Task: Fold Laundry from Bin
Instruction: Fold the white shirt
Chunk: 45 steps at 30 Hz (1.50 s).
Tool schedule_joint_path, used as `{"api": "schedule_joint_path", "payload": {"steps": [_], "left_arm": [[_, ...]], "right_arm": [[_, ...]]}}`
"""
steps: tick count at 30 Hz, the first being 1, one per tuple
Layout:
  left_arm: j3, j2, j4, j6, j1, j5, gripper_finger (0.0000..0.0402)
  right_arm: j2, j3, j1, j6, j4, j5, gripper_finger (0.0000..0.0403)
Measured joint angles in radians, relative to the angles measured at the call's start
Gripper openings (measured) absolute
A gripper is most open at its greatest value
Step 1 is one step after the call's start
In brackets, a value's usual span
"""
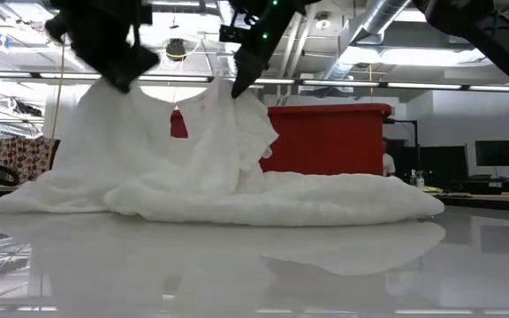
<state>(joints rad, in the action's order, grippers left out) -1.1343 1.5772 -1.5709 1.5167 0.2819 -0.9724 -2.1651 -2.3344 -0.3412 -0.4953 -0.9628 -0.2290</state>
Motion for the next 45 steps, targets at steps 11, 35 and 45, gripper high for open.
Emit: {"api": "schedule_joint_path", "payload": {"steps": [11, 35, 45], "left_arm": [[0.185, 0.0, 0.0, 0.152, -0.089, 0.064, 0.0], [0.306, 0.001, 0.0, 0.022, -0.136, 0.096, 0.014], [0.297, -0.012, 0.037, -0.102, -0.132, 0.052, 0.0219]], "right_arm": [[-0.032, -0.001, -0.057, 0.0, 0.095, 0.221, 0.003], [0.096, -0.001, -0.017, 0.069, -0.091, 0.333, 0.025], [0.164, 0.0, 0.211, 0.199, -0.549, 0.598, 0.0249]]}}
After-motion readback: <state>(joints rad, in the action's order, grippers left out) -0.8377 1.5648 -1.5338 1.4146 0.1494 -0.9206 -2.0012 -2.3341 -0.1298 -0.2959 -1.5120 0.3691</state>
